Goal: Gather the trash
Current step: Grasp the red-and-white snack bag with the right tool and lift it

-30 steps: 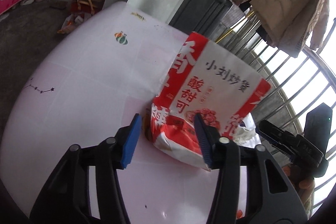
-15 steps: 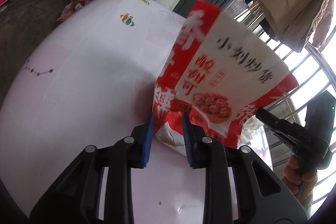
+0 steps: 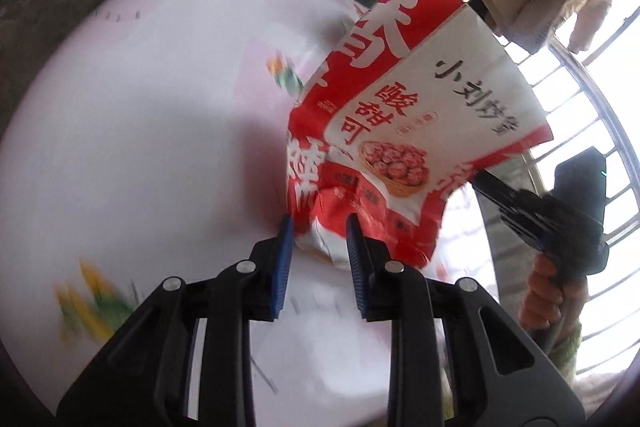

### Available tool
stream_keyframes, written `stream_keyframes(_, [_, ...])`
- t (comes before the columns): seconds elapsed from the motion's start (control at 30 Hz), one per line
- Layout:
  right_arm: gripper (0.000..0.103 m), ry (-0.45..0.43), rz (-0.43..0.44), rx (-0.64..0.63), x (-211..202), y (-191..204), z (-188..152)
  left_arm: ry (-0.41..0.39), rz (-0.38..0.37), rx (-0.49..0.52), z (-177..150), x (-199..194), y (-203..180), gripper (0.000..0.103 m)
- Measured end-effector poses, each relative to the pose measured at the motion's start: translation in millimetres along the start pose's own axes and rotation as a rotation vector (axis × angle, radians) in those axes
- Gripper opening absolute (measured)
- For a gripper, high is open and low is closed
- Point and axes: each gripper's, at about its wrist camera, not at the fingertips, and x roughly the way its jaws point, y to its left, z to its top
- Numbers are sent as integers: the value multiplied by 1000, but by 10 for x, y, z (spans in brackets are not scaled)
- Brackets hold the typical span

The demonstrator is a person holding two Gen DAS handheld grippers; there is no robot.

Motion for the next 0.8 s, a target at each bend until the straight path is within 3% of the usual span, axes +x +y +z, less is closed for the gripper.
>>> stream_keyframes(0.17, [6,39,-42,71,-153,-281,-282,114,-63,-5,-502,-7,-231,24])
stream_keyframes(0.27, [6,34,-73,70,-217,-374,-369,79,-80,5,-572,-119,-328,24])
stream_keyframes(0.47, [7,-4,-56,75,-322,-434,-388,-52,-21,23,-398,-370,-363,24])
stream_keyframes(0.5, [12,-9,-50,76,-320,-434,-388,-66,-5,29,-370,-381,-364,24])
stream_keyframes(0.53, [23,-13,-49,80,-316,-432,-385,-85,14,36,-337,-396,-370,24])
stream_keyframes(0.6, [33,-17,-36,84,-276,-411,-406,-112,42,44,-180,-366,-366,24])
stream_keyframes(0.8, [33,19,-43,73,-34,-349,-448,-152,154,87,151,-129,-310,24])
